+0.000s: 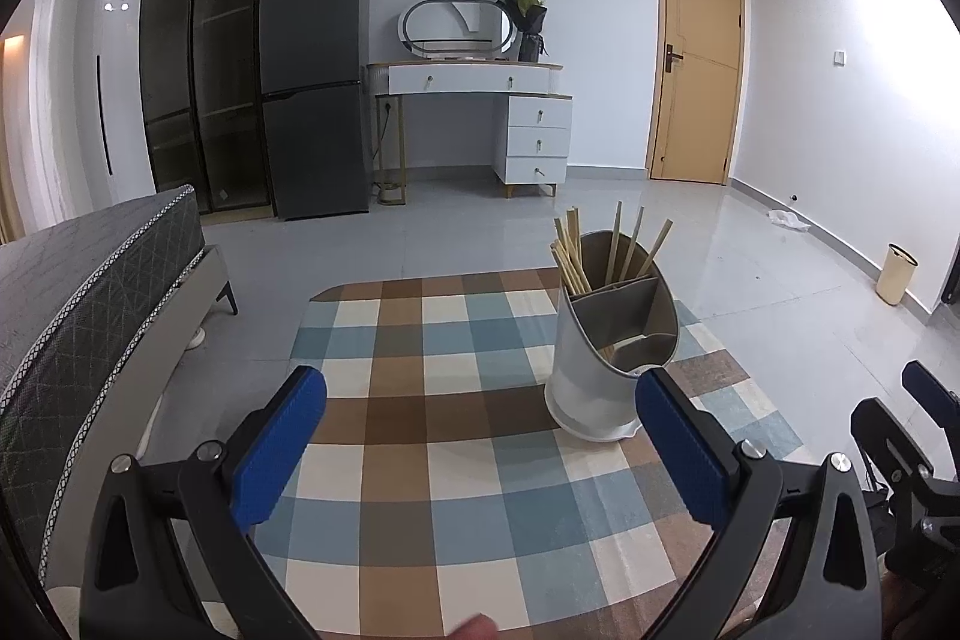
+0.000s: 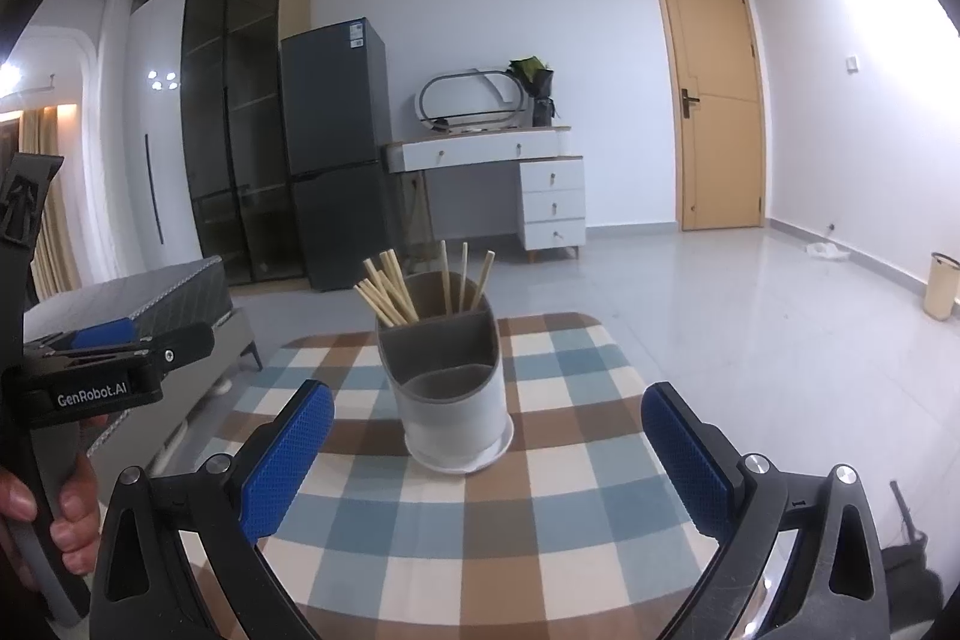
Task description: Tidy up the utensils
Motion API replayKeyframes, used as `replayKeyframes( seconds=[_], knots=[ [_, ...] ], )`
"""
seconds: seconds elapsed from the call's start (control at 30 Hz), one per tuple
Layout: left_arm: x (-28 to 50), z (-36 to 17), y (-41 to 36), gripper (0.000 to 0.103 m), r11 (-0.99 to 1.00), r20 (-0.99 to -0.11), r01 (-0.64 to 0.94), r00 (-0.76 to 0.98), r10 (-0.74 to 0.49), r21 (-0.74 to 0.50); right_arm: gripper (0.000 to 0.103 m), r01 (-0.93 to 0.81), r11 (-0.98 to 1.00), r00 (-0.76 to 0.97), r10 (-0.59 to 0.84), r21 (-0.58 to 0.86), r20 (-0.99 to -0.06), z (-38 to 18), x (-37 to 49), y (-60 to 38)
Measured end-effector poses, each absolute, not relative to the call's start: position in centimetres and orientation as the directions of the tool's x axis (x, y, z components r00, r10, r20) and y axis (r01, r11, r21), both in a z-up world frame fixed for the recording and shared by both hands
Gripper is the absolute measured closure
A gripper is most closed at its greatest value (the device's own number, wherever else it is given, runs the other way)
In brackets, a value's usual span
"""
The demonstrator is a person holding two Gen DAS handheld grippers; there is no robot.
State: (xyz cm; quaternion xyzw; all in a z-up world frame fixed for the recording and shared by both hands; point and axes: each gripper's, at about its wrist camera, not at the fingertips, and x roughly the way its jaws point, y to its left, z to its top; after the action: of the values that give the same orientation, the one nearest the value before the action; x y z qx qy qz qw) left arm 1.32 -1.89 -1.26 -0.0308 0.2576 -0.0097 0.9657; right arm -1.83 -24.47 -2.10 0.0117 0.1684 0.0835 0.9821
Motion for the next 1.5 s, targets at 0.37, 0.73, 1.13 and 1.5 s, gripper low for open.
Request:
replayKeyframes(
  seconds=[0.37,0.73,1.13,1.5],
  knots=[
    [1.56,-1.44,-1.8,0.003,0.997,-0.516,0.006,0.855,-0.045,-0.078,0.0,-0.161,0.986,0.926,0.167,0.044,-0.339,-2.35,-1.65,-24.13],
    [1.59,-1.51,-1.8,0.003,0.997,-0.514,0.007,0.856,-0.047,-0.079,0.0,-0.163,0.985,0.923,0.17,0.048,-0.344,-2.55,-1.63,-24.06],
    [1.48,-1.43,-1.86,0.003,0.996,-0.507,0.011,0.86,-0.052,-0.084,0.0,-0.165,0.985,0.922,0.169,0.042,-0.348,-2.64,-1.58,-23.91],
    [1.4,-1.4,-1.85,0.003,0.996,-0.505,0.01,0.862,-0.052,-0.084,0.0,-0.165,0.985,0.922,0.168,0.04,-0.349,-2.69,-1.5,-23.86]
  ],
)
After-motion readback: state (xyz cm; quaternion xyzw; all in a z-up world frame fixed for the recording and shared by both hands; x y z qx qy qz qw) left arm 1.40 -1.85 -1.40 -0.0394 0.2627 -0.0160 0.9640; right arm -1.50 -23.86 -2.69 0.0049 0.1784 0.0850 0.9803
